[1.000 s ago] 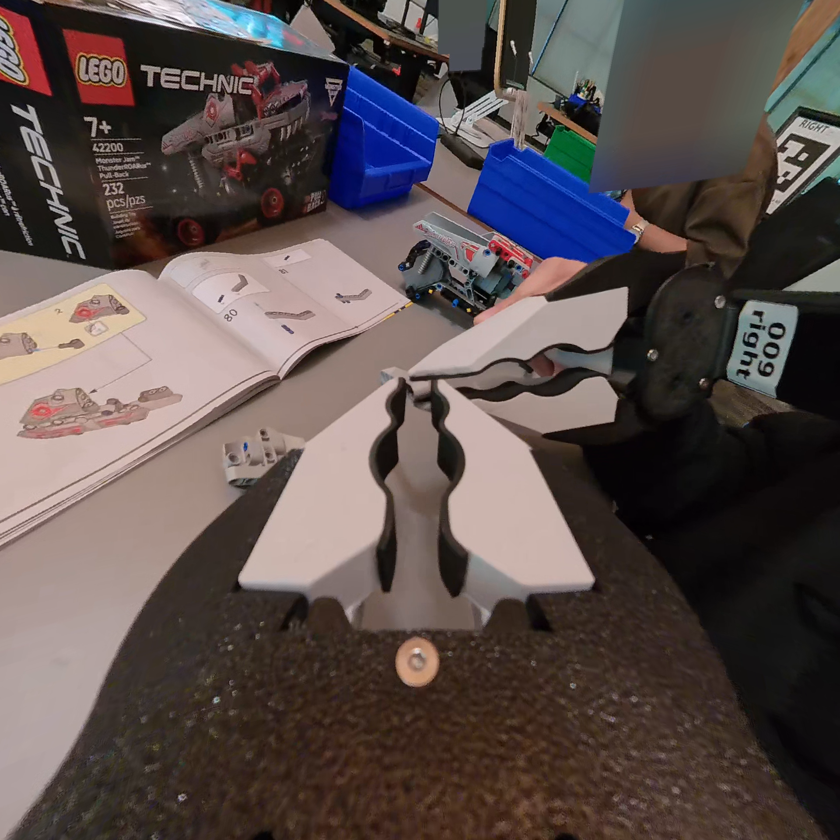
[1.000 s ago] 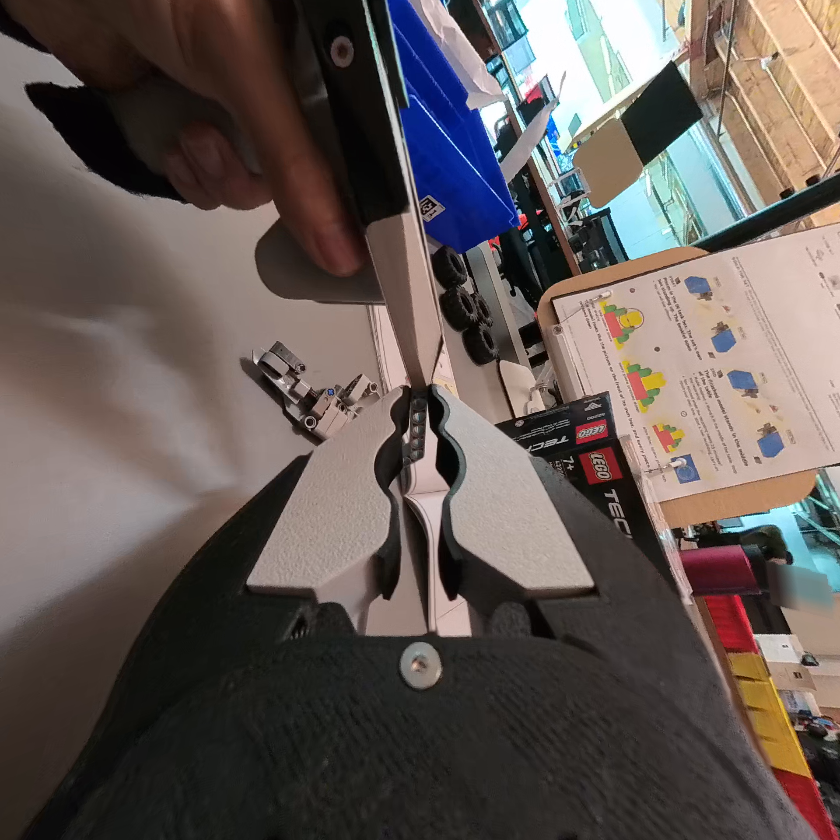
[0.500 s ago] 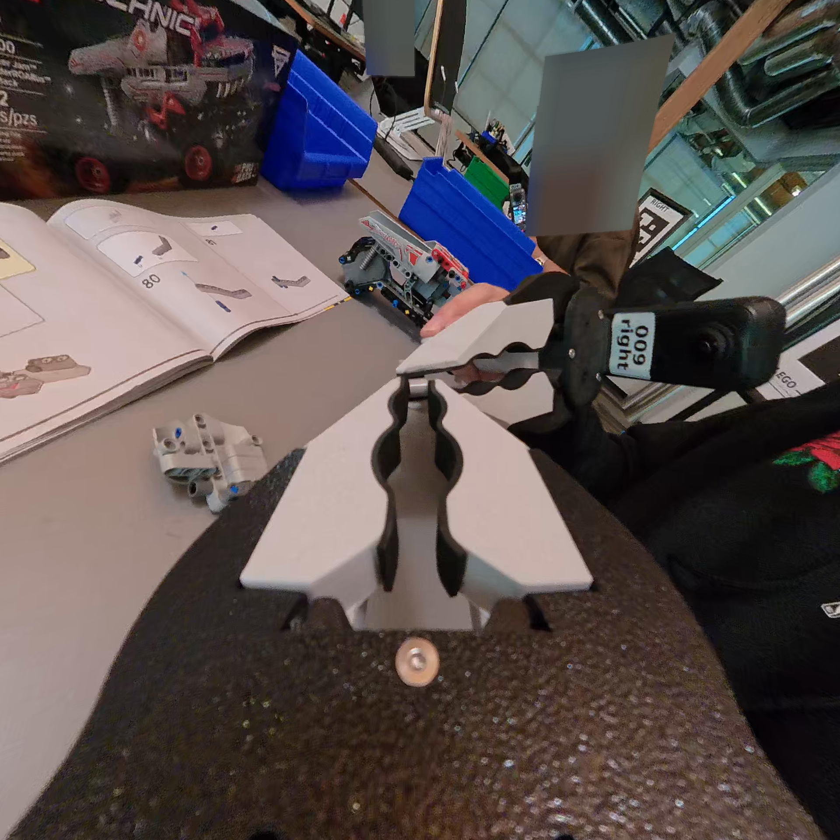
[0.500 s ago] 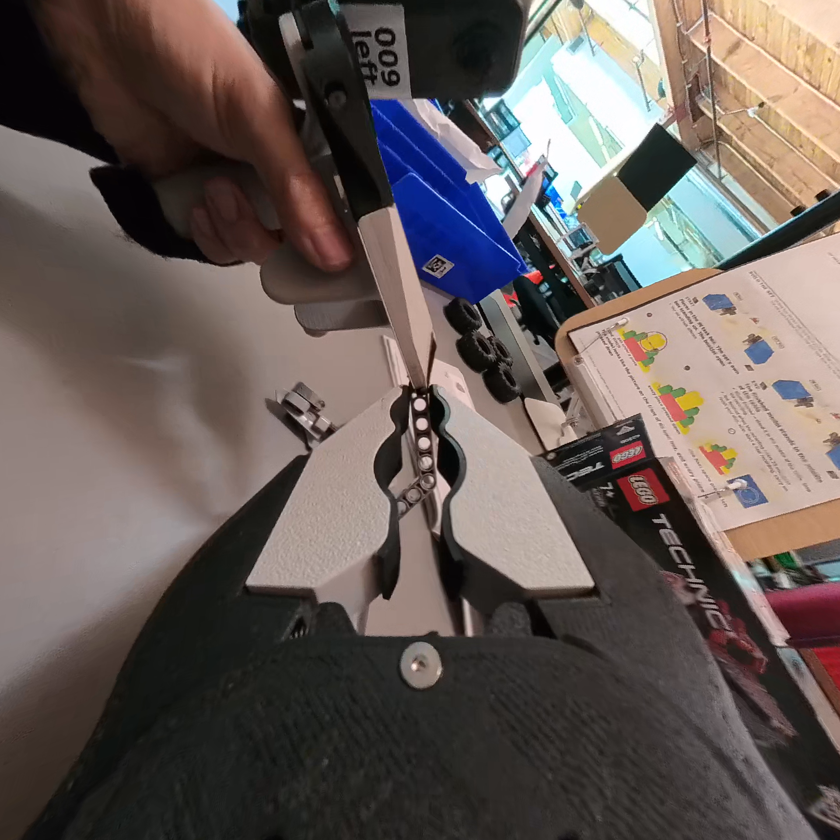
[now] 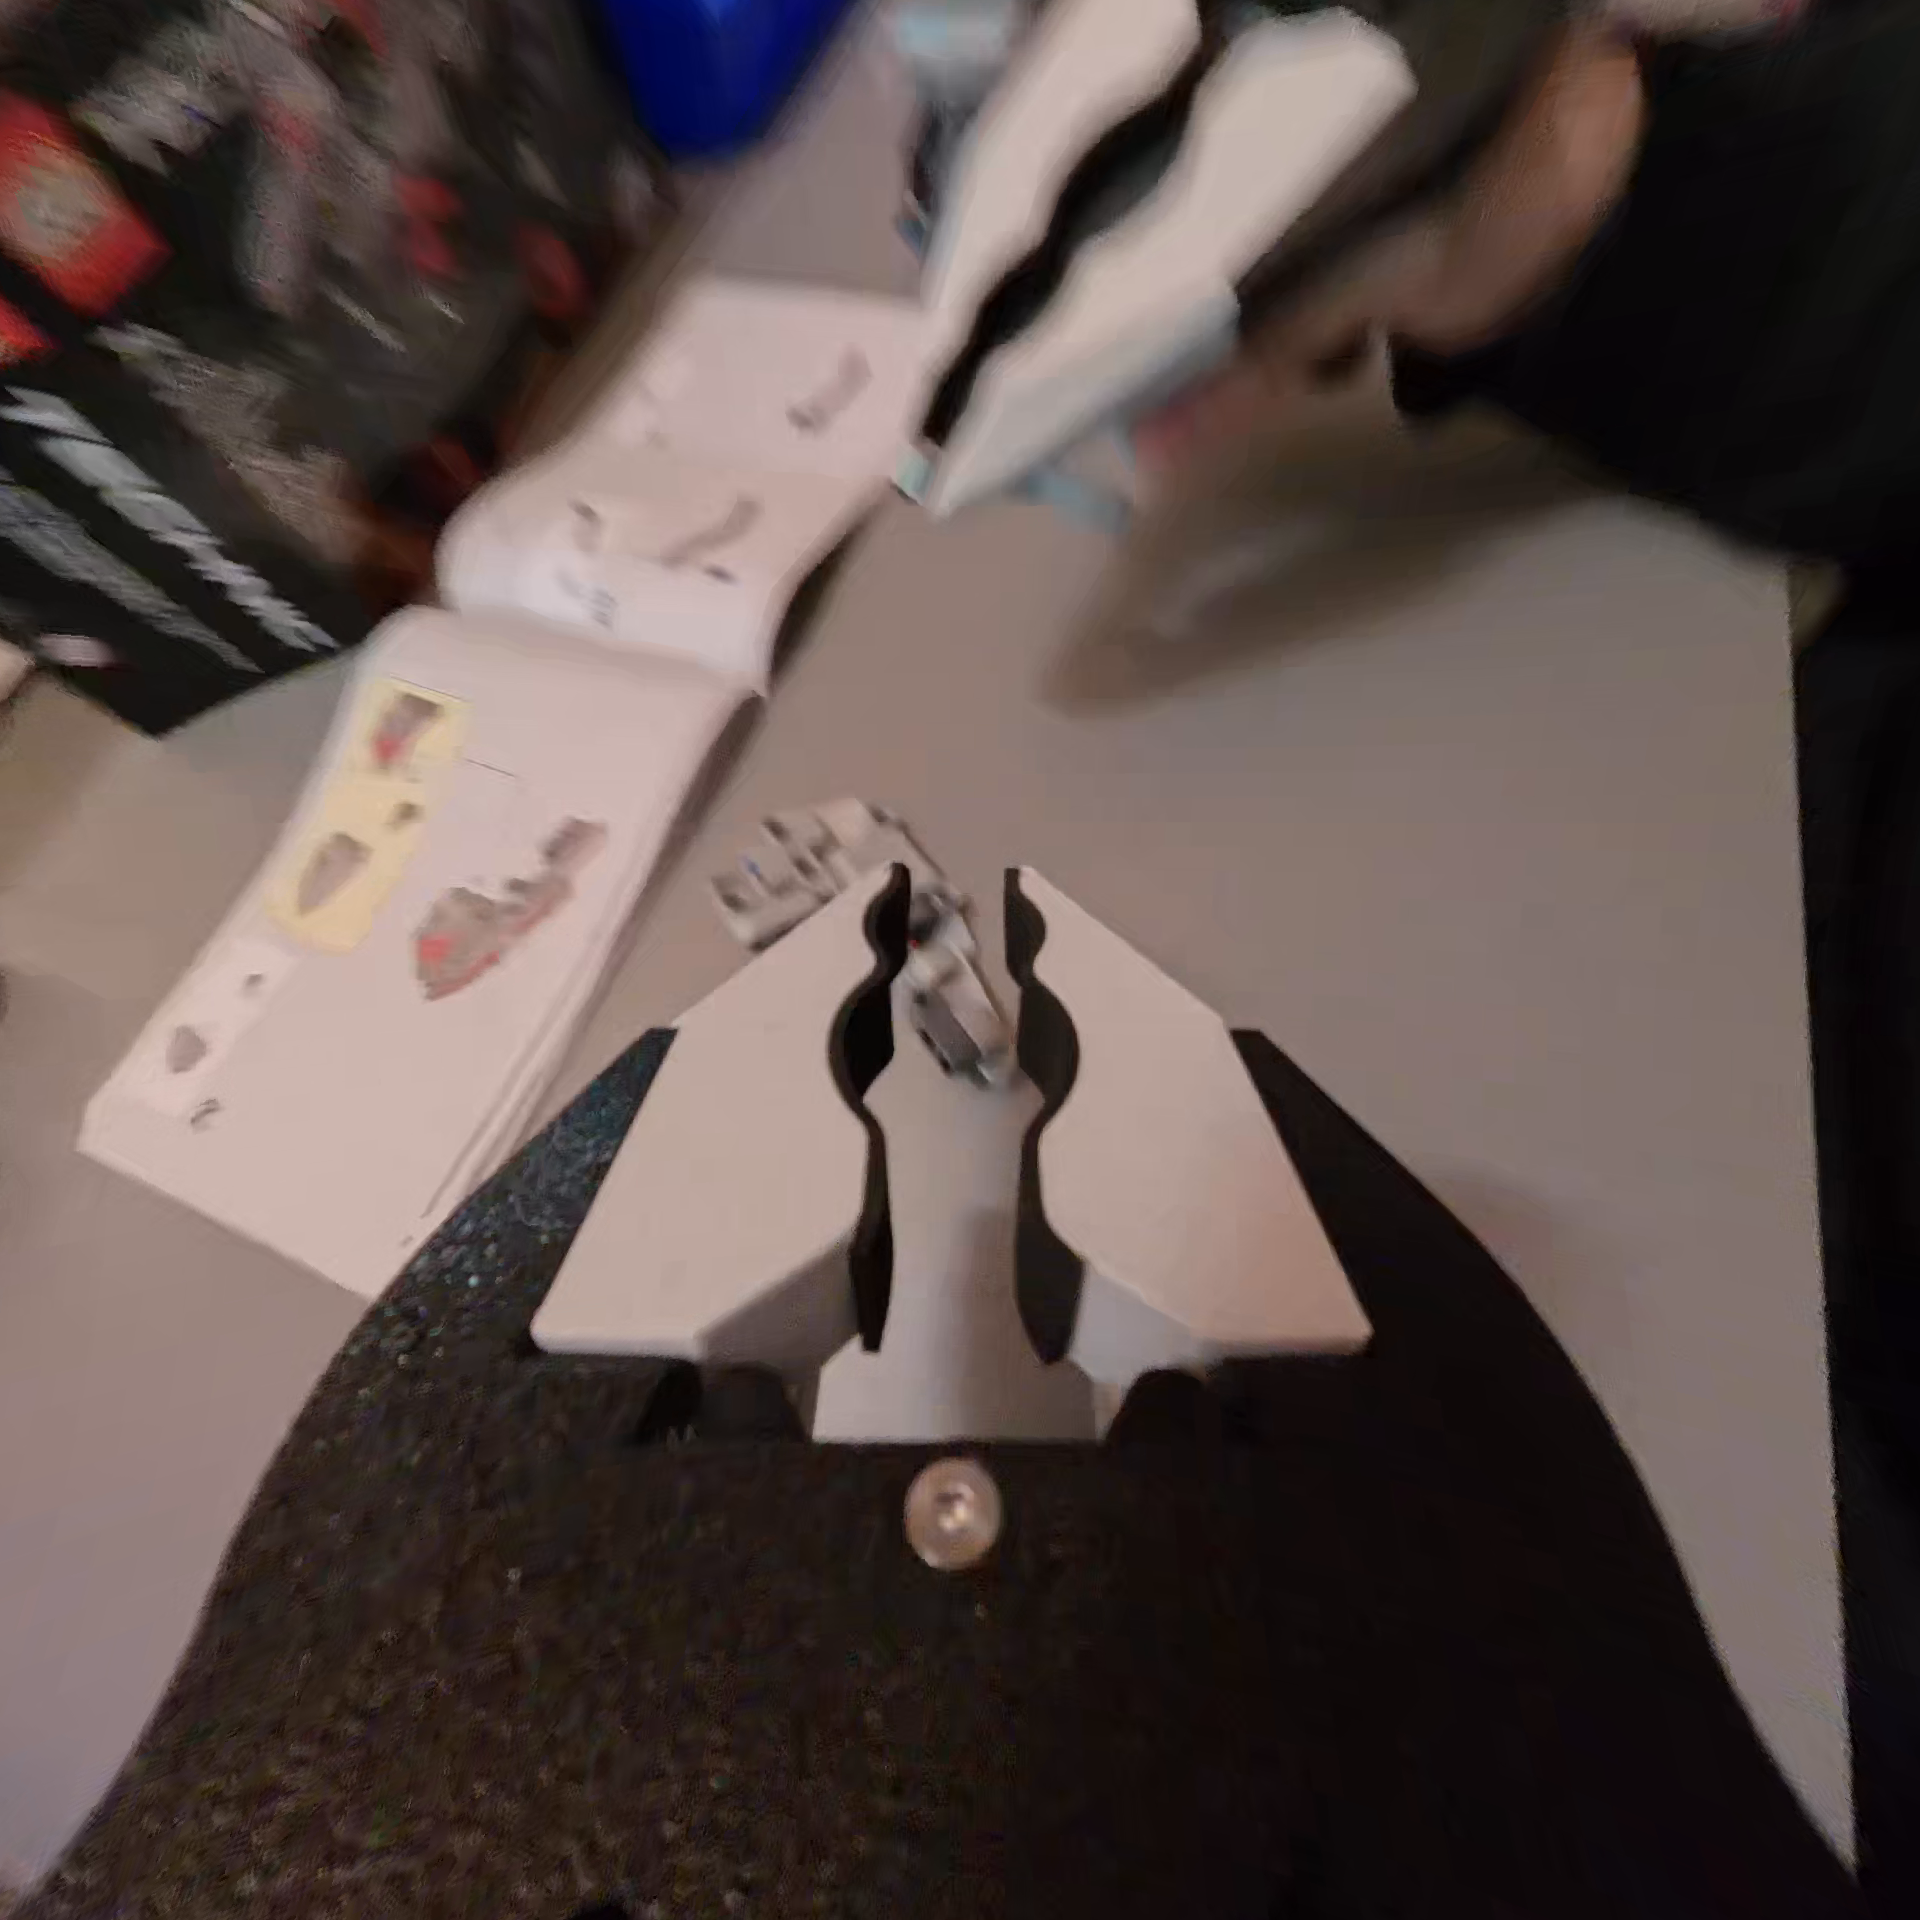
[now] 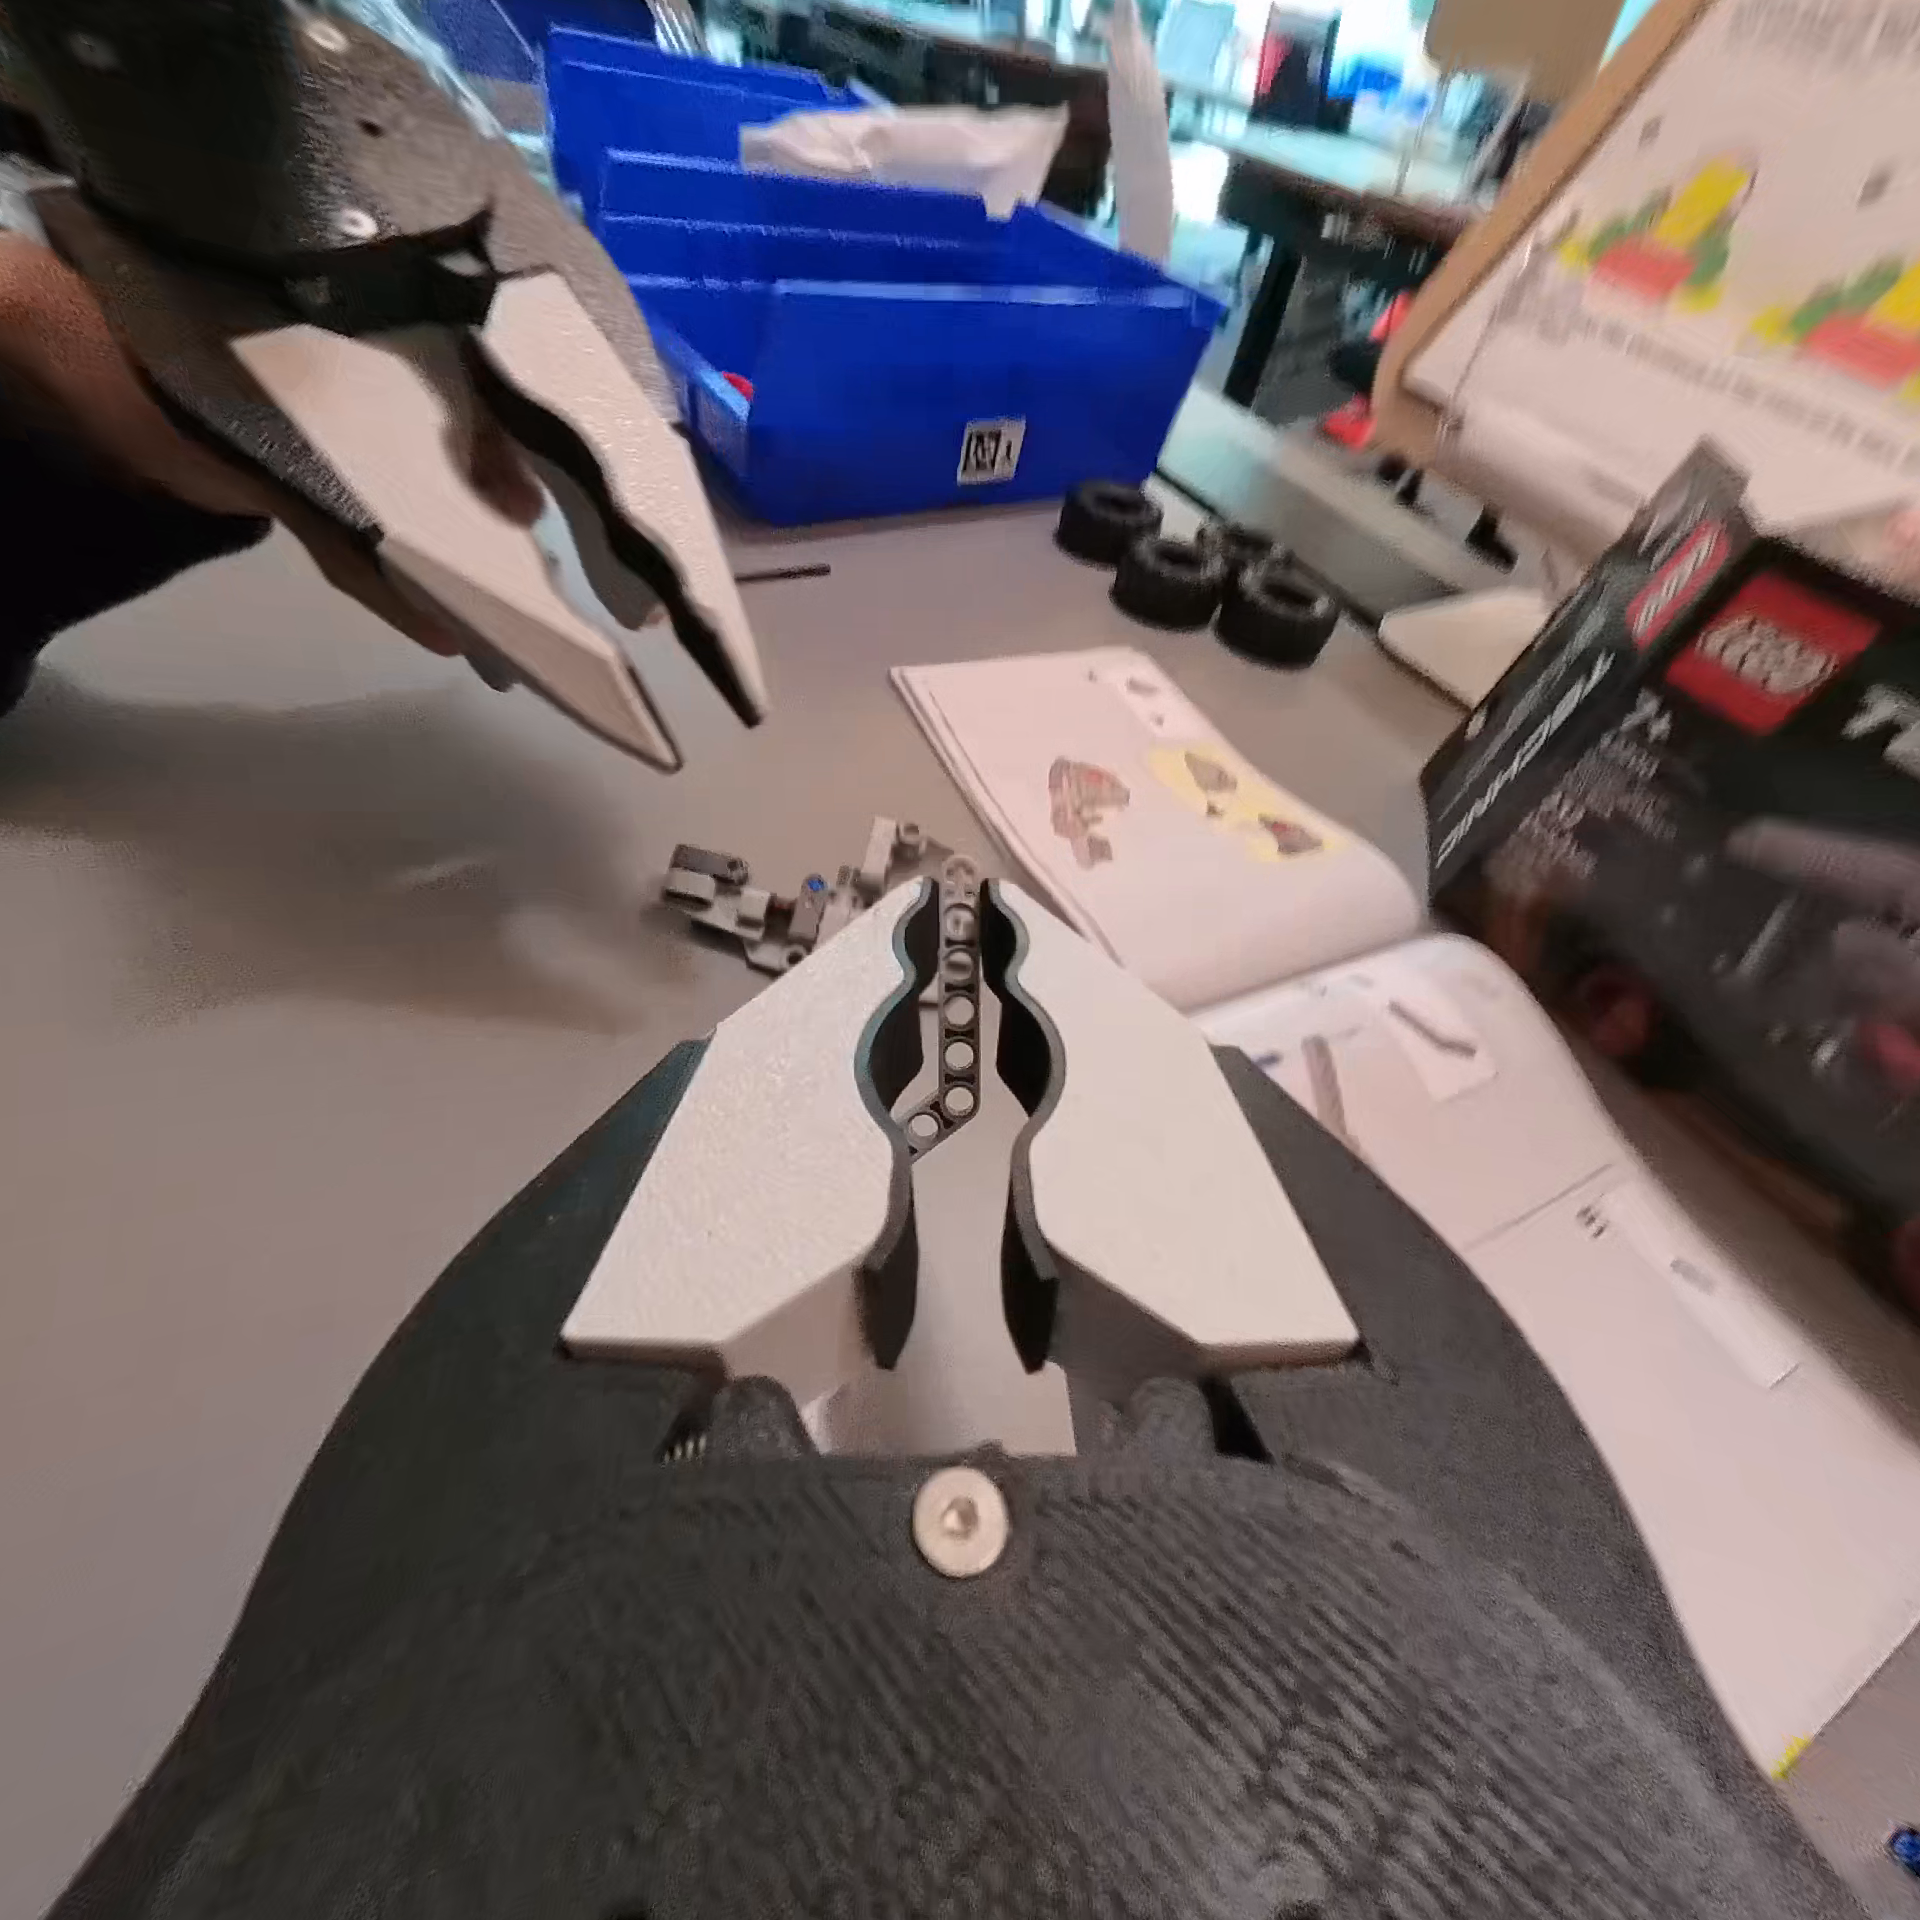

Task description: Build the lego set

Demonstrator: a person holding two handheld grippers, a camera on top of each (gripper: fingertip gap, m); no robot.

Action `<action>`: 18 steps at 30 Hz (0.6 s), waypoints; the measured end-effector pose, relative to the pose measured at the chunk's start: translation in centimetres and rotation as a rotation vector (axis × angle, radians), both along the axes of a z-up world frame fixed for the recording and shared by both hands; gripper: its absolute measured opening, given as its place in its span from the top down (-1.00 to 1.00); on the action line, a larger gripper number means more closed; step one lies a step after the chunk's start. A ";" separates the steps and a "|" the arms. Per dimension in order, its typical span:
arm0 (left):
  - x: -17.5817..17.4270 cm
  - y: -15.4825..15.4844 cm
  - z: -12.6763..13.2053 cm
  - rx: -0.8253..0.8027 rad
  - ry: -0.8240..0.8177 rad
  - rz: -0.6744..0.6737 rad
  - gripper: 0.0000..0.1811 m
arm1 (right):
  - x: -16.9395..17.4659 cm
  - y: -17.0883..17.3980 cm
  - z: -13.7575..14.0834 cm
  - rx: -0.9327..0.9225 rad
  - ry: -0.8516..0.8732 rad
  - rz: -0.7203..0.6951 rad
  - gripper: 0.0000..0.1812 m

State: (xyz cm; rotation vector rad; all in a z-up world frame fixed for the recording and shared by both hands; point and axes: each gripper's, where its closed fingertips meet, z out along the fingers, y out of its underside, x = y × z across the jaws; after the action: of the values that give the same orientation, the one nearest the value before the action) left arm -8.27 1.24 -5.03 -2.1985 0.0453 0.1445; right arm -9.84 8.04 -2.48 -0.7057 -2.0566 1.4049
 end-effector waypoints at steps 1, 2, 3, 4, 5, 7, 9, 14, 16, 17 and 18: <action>0.7 -0.4 -1.1 -0.082 0.006 -0.059 0.85 | -0.1 0.4 -0.5 -0.001 -0.053 -0.011 0.93; 1.0 -0.6 -1.9 -0.147 0.025 -0.080 0.86 | -0.3 0.9 -0.8 0.002 -0.071 -0.030 0.93; 1.2 -0.8 -2.5 -0.200 0.036 -0.091 0.87 | -0.5 1.3 -1.0 0.006 -0.072 -0.052 0.93; 1.7 -0.8 -3.1 -0.235 0.029 -0.111 0.88 | -0.6 1.6 -1.2 0.011 -0.083 -0.061 0.93; 2.0 -0.5 -3.5 -0.241 0.022 -0.122 0.88 | -0.6 1.7 -1.6 0.017 -0.100 -0.065 0.93; 1.5 0.3 -4.0 -0.236 0.014 -0.062 0.85 | -0.8 2.0 -2.0 0.038 -0.105 -0.083 0.93; -0.1 0.4 -4.4 -0.247 0.032 0.052 0.76 | -0.7 1.9 -2.3 0.054 -0.117 -0.078 0.93; -1.3 -0.3 -4.8 -0.263 -0.040 0.222 0.75 | -0.6 1.4 -3.2 0.072 -0.141 -0.056 0.93; -1.1 -0.9 -5.6 -0.311 -0.056 0.231 0.77 | -0.6 1.4 -3.3 0.069 -0.144 -0.053 0.93; -1.4 -1.2 -5.9 -0.331 -0.048 0.254 0.78 | -0.7 1.5 -3.2 0.065 -0.143 -0.056 0.93; -1.9 -1.4 -5.9 -0.327 -0.039 0.284 0.79 | -0.7 1.6 -3.1 0.058 -0.139 -0.060 0.93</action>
State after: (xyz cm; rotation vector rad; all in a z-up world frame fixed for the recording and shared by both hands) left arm -10.15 -0.21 -10.96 -2.5247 -0.2852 0.2688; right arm -10.54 9.67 -5.59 -0.8546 -2.1539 1.2898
